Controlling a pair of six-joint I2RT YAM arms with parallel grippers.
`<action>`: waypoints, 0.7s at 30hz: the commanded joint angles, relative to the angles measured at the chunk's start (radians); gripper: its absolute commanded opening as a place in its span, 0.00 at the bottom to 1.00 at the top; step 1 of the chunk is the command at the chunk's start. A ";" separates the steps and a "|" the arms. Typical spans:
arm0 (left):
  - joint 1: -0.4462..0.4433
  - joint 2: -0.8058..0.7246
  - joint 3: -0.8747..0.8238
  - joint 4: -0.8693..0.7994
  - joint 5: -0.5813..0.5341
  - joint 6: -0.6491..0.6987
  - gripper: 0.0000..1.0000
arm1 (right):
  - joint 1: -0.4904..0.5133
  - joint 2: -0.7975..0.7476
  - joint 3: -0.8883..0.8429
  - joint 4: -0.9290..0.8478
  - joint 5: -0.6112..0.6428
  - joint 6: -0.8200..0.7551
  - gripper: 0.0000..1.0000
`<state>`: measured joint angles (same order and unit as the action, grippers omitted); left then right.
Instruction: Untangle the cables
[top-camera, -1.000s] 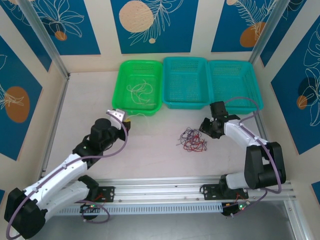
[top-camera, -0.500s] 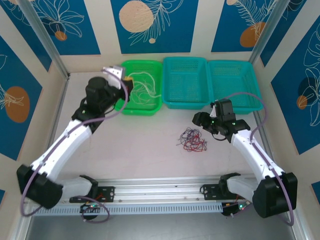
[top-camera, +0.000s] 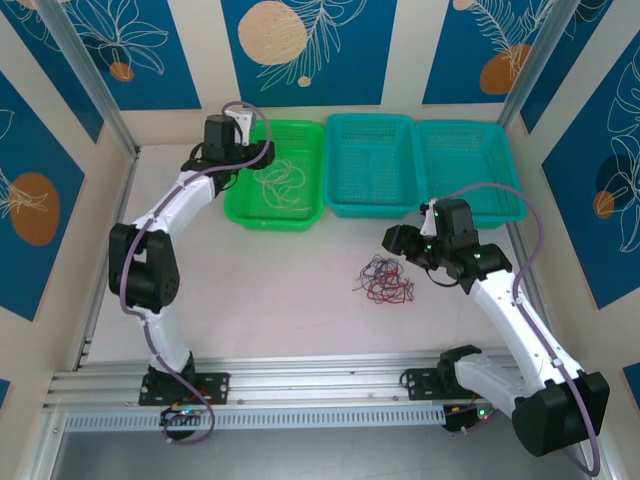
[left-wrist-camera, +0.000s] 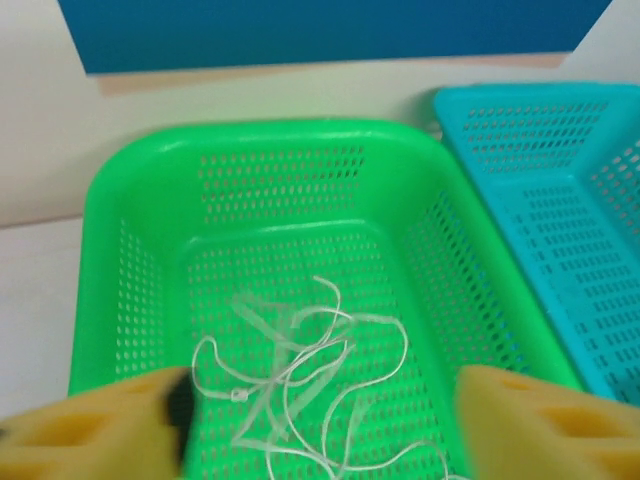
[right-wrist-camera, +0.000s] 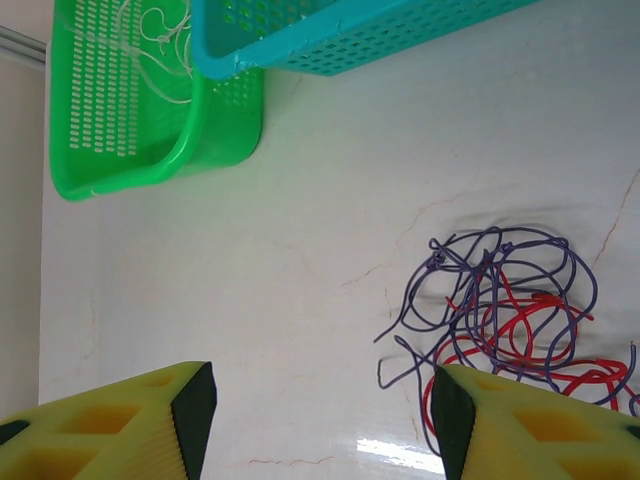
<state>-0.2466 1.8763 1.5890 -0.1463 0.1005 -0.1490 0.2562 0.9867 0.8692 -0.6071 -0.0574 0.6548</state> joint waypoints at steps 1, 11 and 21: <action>0.006 -0.079 -0.017 0.000 0.030 0.003 0.89 | 0.008 -0.009 0.000 -0.026 -0.015 0.006 0.61; -0.072 -0.478 -0.414 0.251 0.203 -0.171 0.88 | 0.007 0.093 -0.046 0.029 -0.004 -0.004 0.61; -0.444 -0.693 -0.696 0.264 0.123 -0.082 0.87 | 0.008 0.350 -0.067 0.078 -0.010 -0.046 0.60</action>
<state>-0.6201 1.1698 0.9463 0.1097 0.2554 -0.2527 0.2562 1.2903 0.8146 -0.5491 -0.0528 0.6350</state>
